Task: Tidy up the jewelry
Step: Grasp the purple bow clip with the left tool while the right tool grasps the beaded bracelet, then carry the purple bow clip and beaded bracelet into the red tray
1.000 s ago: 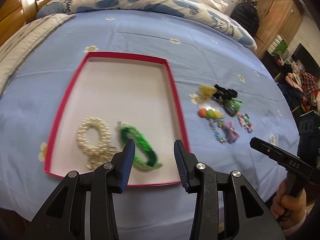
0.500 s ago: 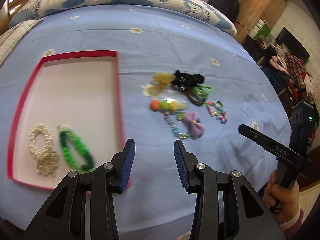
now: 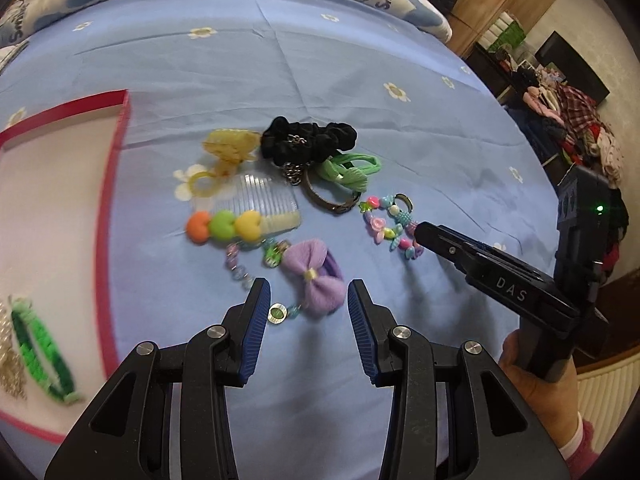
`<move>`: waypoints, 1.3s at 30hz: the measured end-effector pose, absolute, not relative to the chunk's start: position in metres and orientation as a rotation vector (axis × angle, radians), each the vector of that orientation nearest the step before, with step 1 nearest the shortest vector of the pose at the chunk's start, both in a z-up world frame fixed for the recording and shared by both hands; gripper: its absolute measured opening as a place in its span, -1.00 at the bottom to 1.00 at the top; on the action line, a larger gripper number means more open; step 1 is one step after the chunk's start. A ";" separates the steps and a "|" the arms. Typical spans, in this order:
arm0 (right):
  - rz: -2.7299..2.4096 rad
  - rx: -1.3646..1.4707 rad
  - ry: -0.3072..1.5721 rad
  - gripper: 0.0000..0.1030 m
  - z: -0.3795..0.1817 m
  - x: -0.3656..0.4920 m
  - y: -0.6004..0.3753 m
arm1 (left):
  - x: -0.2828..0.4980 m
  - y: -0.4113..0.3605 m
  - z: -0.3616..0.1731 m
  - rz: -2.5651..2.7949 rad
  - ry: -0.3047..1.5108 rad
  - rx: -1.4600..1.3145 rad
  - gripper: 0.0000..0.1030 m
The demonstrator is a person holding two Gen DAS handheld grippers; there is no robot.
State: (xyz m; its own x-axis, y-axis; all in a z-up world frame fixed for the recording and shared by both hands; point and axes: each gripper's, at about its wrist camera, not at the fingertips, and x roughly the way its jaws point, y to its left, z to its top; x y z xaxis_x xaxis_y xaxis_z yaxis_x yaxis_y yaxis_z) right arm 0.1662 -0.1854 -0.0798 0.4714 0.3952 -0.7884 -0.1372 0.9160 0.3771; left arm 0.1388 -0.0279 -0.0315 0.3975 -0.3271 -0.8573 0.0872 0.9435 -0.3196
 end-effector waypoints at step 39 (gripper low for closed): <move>0.595 0.297 0.944 -0.76 -0.017 0.130 -0.106 | 0.076 0.074 0.002 -0.151 1.018 -0.355 -0.79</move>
State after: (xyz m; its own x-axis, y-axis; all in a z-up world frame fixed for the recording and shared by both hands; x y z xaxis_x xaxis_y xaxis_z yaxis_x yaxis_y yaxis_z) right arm 0.1301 -0.1062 -0.0172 0.4431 0.5967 -0.6690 -0.3462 0.8023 0.4863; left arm 0.0758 0.0743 0.0018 0.5208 -0.2861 -0.8043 -0.0411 0.9327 -0.3584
